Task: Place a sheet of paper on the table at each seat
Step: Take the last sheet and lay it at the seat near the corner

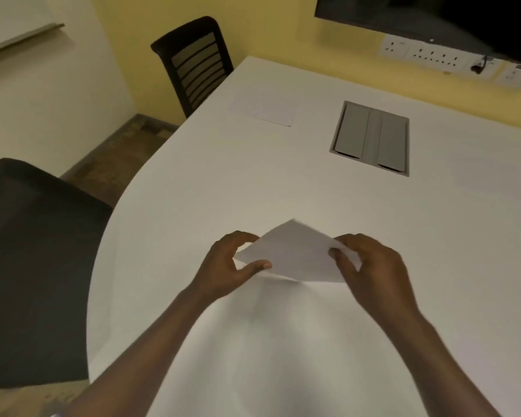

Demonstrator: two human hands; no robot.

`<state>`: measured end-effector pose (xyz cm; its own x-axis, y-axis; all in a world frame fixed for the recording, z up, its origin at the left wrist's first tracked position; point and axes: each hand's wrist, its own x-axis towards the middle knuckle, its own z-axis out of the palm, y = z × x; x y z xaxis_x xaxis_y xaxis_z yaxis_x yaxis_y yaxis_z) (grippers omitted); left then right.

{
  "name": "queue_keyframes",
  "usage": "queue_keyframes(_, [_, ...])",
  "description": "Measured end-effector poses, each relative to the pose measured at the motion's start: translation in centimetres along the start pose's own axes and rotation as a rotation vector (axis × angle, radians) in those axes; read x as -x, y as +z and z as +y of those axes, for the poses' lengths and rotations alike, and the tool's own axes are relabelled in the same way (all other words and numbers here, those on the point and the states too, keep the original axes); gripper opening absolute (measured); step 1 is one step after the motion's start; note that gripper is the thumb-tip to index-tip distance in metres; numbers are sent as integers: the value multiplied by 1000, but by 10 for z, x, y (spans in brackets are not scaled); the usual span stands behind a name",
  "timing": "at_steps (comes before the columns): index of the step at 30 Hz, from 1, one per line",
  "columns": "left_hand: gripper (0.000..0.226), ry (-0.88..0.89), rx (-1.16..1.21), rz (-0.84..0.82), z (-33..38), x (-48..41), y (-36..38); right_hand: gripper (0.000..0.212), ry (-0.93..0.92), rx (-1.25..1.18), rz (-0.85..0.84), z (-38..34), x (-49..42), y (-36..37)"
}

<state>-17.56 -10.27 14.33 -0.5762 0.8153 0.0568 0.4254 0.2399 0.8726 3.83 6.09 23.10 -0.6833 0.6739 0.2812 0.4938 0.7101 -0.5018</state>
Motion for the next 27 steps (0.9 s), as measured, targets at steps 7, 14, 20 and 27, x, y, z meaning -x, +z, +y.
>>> queue_keyframes(7, [12,-221,-44,-25,-63,5,-69,9,378,-293,-136,5,-34,4])
queue_keyframes(14, [15,-466,545,218,-106,10,-102,8,625,-490,-230,-1,-49,66])
queue_keyframes(20, [55,-782,847,318,-147,4,-113,11,837,-636,-316,-2,-62,142])
queue_keyframes(27, [11,-860,524,241,-190,9,-102,13,930,-692,-377,-13,-84,221])
